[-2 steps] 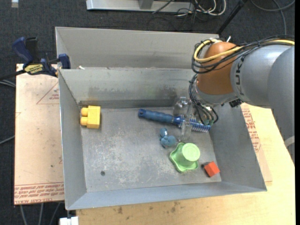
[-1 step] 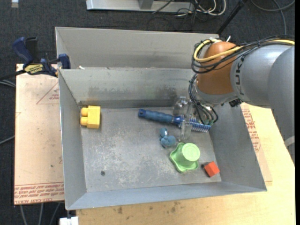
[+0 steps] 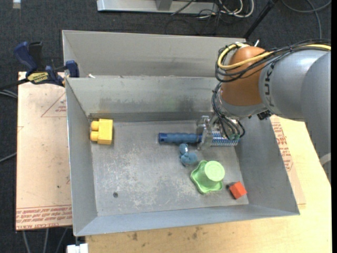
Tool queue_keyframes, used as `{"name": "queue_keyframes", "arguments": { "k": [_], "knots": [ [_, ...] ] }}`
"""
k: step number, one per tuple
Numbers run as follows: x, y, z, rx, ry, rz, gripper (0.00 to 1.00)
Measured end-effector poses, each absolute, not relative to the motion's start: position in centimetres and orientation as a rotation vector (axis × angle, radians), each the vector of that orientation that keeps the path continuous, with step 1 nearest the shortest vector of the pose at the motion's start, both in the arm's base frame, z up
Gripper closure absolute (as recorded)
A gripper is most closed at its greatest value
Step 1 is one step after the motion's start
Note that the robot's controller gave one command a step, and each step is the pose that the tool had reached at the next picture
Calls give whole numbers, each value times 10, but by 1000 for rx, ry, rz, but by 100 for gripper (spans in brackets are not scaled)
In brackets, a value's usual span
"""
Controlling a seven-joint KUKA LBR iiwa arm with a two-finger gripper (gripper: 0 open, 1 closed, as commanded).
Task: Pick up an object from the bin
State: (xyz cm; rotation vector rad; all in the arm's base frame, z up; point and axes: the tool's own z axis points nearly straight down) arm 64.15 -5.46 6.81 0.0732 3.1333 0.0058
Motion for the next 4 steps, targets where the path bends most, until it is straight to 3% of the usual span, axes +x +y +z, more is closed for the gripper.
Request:
{"name": "queue_keyframes", "arguments": {
  "k": [1,3,4],
  "knots": [
    [644,-54,140,72,3131,0,100],
    [645,-54,154,70,3138,1,100],
    [646,-54,198,70,3134,1,100]
  ]
}}
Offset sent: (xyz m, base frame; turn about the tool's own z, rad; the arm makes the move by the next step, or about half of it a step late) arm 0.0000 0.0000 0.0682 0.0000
